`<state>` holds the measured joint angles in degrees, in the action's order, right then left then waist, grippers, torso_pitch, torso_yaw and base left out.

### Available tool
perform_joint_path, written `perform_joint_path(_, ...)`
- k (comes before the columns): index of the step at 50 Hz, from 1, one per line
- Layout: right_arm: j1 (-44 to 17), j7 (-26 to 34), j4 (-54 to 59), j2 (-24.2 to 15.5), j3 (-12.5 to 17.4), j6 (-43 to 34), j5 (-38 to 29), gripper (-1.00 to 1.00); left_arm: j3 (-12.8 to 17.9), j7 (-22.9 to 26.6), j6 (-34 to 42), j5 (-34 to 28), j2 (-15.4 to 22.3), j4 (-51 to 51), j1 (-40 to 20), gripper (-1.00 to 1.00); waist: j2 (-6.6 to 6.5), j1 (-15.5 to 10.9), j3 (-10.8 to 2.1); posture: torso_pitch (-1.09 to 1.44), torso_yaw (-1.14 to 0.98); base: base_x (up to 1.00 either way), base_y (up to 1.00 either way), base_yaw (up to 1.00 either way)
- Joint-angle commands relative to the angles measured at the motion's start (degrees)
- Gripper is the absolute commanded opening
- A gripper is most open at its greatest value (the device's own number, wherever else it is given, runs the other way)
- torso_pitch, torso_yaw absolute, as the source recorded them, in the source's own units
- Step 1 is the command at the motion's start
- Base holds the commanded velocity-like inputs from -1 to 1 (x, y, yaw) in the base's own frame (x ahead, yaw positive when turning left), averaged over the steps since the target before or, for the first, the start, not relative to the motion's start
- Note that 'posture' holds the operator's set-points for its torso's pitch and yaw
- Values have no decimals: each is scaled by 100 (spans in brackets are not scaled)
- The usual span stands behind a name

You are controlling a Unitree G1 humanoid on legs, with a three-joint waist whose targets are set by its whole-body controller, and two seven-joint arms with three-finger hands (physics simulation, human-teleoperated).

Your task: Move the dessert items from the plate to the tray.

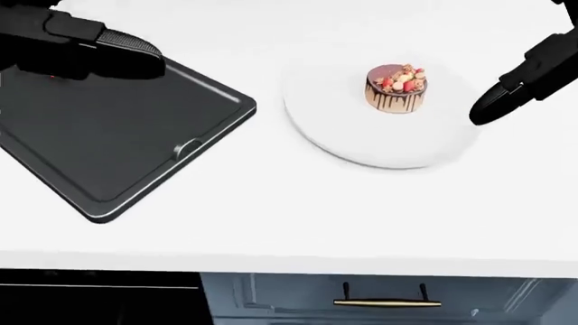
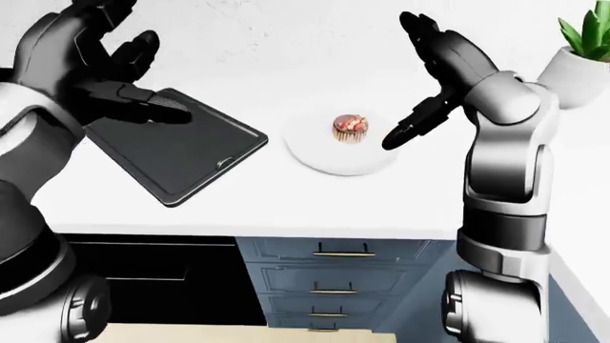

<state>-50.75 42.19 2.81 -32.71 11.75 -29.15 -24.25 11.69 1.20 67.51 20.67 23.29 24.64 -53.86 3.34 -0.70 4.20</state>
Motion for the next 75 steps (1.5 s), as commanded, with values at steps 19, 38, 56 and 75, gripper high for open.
perform_joint_path(19, -147, 18, -101, -124, 77, 47, -7, 100, 108, -34, -17, 13, 61, 207, -157, 100, -495, 60, -170, 0, 0, 0, 0, 45)
perform_joint_path(38, -191, 22, -62, -362, 147, 32, 104, 100, 76, -6, -4, -45, 18, 223, -162, 100, -332, 174, -154, 0, 0, 9, 0, 0)
perform_joint_path(56, -135, 816, 185, -481, 2, -76, -675, 100, 65, 10, 5, -70, -58, 306, -113, 100, -227, 103, -245, 0, 0, 0, 0, 0)
perform_joint_path(75, -328, 1355, 992, -341, -254, 982, -1970, 100, 42, -3, -73, -97, -114, 329, -54, 100, -294, 131, -235, 0, 0, 0, 0, 0)
